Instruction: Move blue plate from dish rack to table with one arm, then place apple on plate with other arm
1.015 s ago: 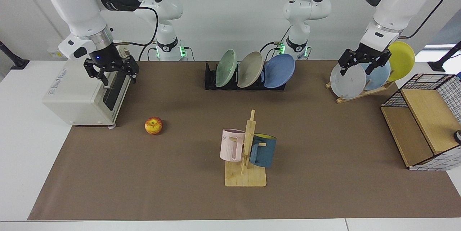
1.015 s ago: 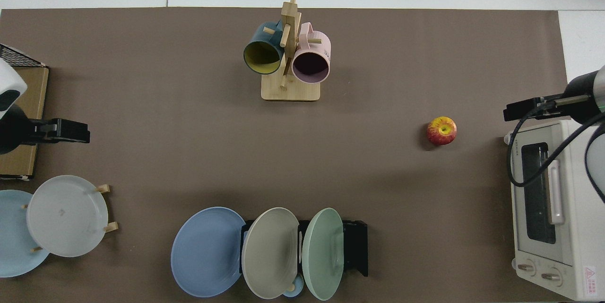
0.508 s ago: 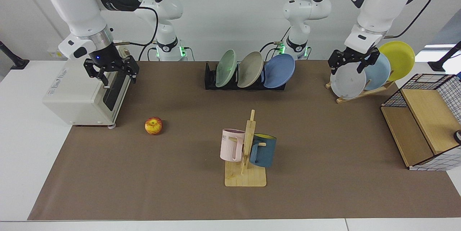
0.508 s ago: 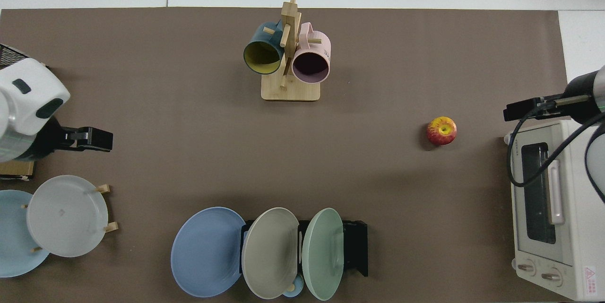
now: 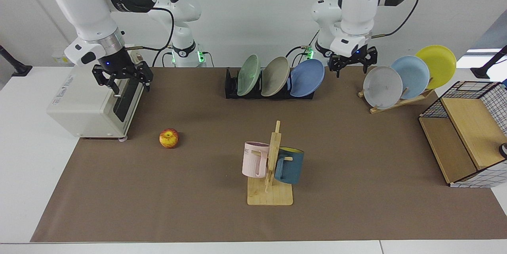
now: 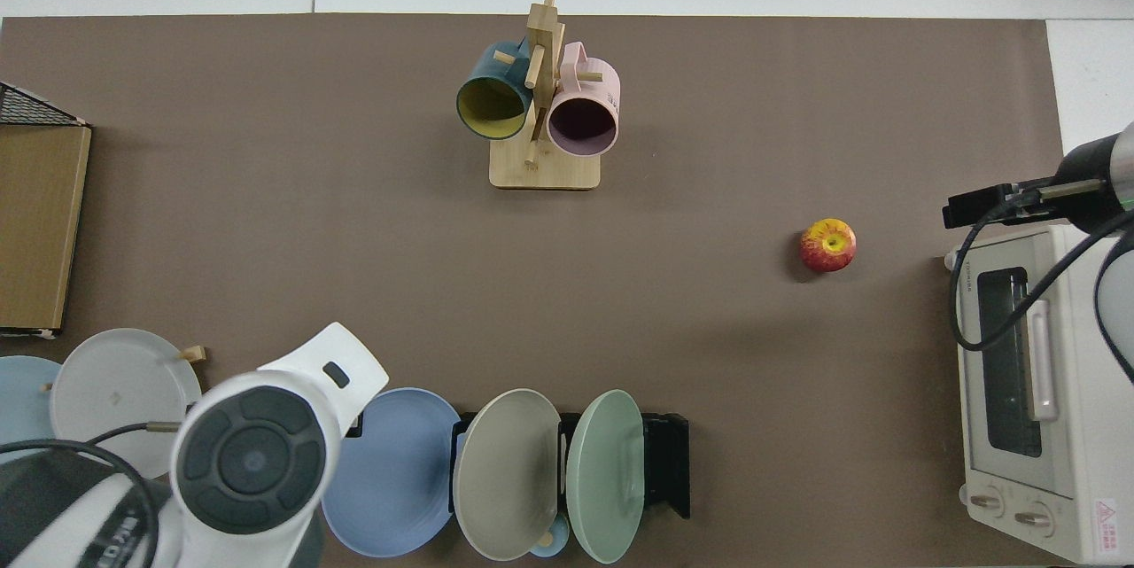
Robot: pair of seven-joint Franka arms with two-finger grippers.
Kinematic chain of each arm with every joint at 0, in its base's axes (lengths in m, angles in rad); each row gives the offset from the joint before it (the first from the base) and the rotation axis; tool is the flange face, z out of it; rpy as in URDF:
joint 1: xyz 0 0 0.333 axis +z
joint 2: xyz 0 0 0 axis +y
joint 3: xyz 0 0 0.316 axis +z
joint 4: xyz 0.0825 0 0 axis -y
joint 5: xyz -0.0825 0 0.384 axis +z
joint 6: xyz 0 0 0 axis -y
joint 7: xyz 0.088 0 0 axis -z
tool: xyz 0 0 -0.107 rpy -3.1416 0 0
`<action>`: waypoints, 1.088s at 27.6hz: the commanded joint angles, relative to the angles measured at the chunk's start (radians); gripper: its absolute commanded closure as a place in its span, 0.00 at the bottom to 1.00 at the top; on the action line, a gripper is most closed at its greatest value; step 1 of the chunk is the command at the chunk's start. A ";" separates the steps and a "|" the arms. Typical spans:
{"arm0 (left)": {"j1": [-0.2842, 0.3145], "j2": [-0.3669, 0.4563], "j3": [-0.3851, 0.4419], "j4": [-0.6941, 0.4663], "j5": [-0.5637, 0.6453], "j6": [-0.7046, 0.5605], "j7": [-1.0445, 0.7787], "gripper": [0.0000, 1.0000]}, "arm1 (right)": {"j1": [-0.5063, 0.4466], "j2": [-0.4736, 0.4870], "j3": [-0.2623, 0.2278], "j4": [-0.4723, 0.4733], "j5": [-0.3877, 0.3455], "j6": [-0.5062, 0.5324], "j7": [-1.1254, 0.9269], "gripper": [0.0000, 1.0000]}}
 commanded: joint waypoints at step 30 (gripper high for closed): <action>-0.012 -0.057 -0.062 -0.219 -0.046 0.118 -0.062 0.12 | -0.007 -0.020 0.008 -0.019 0.002 0.006 0.023 0.00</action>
